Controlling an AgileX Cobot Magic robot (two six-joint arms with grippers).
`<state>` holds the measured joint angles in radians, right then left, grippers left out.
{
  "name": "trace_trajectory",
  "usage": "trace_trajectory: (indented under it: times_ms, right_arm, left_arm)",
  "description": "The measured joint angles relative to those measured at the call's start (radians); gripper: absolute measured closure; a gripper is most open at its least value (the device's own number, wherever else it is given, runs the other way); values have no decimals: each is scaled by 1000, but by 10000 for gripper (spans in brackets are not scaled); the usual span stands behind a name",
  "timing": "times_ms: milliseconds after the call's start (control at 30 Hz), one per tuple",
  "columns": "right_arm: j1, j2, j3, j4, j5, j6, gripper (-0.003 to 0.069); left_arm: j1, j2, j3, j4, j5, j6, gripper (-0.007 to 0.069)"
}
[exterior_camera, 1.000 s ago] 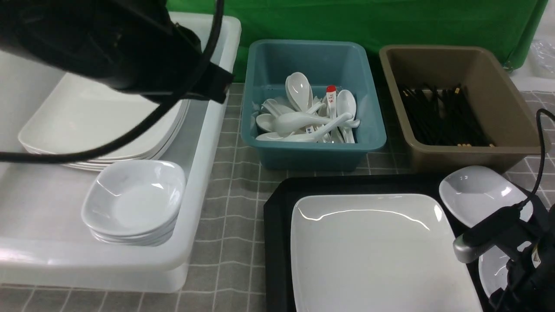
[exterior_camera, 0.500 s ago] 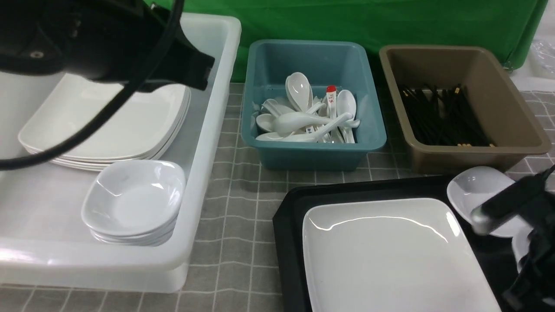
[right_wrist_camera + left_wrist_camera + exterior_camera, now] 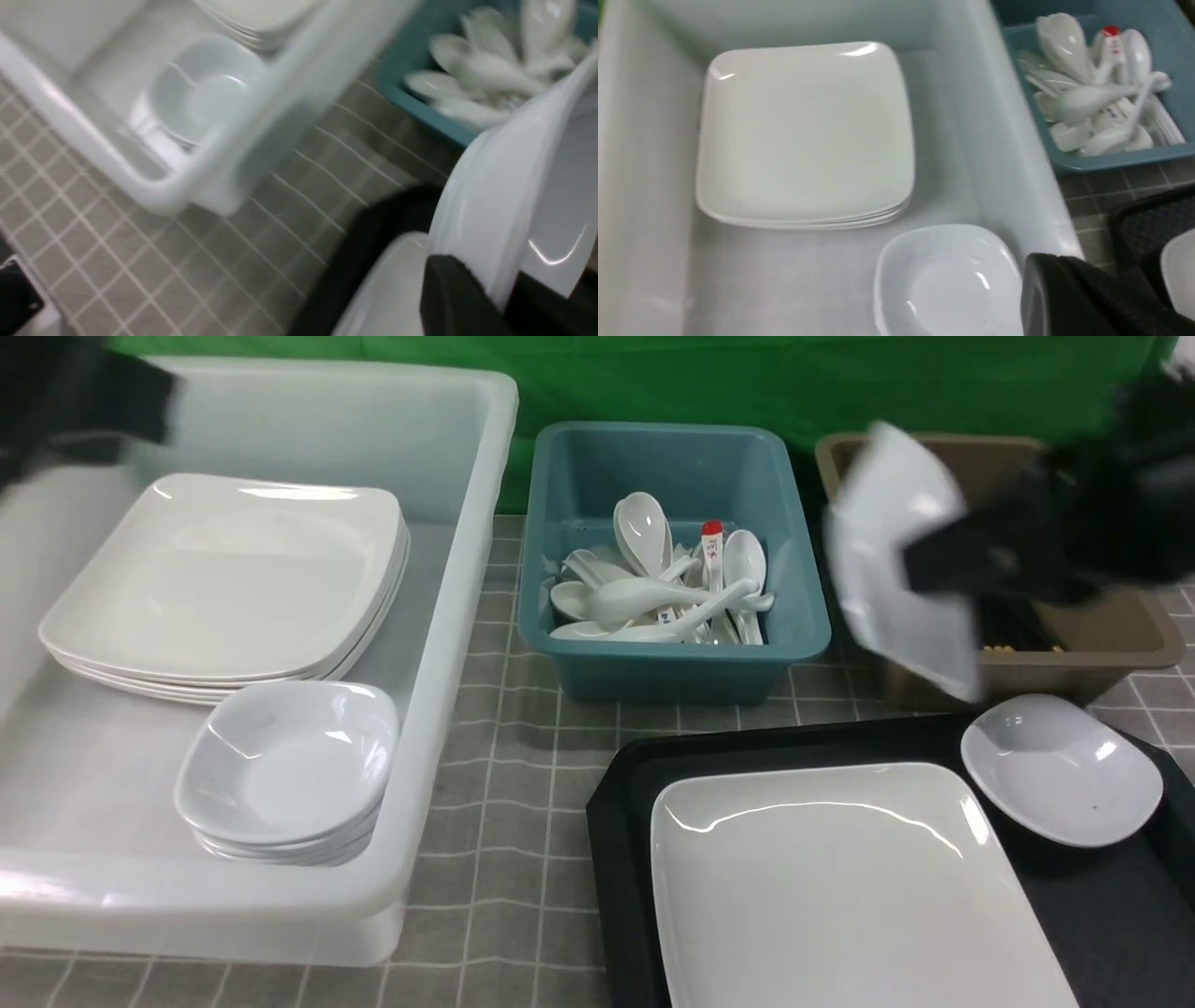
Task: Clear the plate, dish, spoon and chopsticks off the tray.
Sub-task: Use the right arm to put the small plate into the large storage box on the left
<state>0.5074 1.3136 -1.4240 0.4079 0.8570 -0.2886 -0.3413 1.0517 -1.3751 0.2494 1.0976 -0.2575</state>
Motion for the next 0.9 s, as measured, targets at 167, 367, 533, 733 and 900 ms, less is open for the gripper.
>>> trace_trajectory:
  times_ms: [167, 367, 533, 733, 900]
  right_arm:
    - [255, 292, -293, -22, -9, -11, 594]
    - [395, 617, -629, -60, 10, -14, 594]
    - [440, 840, -835, -199, 36, -15, 592]
    - [456, 942, -882, -273, 46, -5, 460]
    - [465, 934, -918, -276, 162, 63, 190]
  left_arm:
    - [240, -63, 71, -121, -4, 20, 622]
    - [418, -120, 162, -273, -46, 89, 622]
    - [503, -157, 197, -354, -69, 166, 622]
    - [521, -159, 199, -370, -72, 207, 622]
    - [521, -159, 204, -435, -75, 239, 622]
